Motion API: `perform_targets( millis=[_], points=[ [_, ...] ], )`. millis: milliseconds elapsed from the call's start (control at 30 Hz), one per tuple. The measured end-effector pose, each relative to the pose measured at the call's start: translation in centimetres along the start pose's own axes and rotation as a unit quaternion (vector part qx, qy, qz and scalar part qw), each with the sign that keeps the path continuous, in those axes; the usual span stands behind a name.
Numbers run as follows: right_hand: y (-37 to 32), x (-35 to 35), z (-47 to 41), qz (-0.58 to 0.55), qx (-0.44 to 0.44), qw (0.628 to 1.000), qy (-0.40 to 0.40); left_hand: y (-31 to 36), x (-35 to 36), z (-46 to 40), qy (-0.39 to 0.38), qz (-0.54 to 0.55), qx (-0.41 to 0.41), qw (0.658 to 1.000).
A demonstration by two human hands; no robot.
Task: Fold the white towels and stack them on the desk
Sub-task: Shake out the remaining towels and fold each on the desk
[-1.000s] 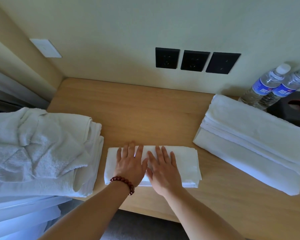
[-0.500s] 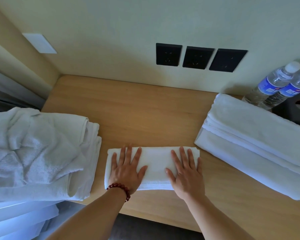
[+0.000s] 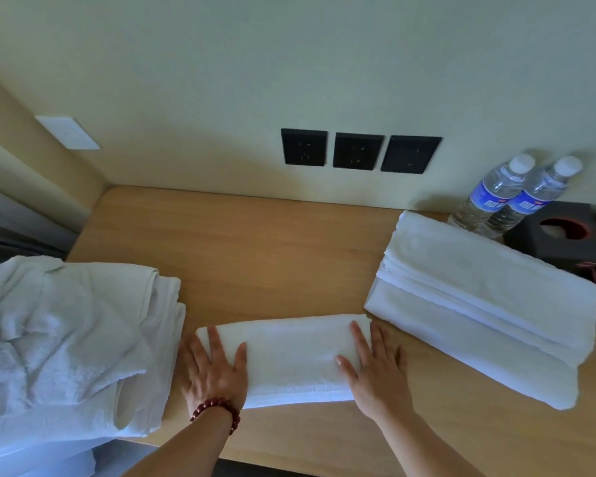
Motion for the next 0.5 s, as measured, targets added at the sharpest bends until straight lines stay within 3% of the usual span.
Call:
perform_targets(
  millis=[67,167,300,500],
  points=[
    [-0.2,-1.2,0.1,-0.029,0.027,0.998,0.045,-1.1,-0.6,-0.2,0.012,0.054,-0.058,0.997],
    [-0.1,-2.4,0.3,-0.163,0.105,0.976,0.099,-1.2,-0.7,0.2,0.015,0.093,-0.097,0.991],
    [-0.1,-1.8,0.5,-0.367,0.235,0.900,0.007,-1.0,-1.3,1.4,0.038,0.154,-0.156,0.975],
    [0.4,-0.7,0.3,-0.486,0.279,0.814,-0.152,-3.2,-1.8,-1.6,-0.024,0.236,-0.207,0.949]
  ],
)
Point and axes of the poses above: each hand's wrist, its own z-axis away from the middle knuckle, its own x-axis out of the palm, y = z × x, the point moved 8 cm from there along -z, towards the middle knuckle, and after that the axes turned 4 degrees about z, right-handed, at the moved point
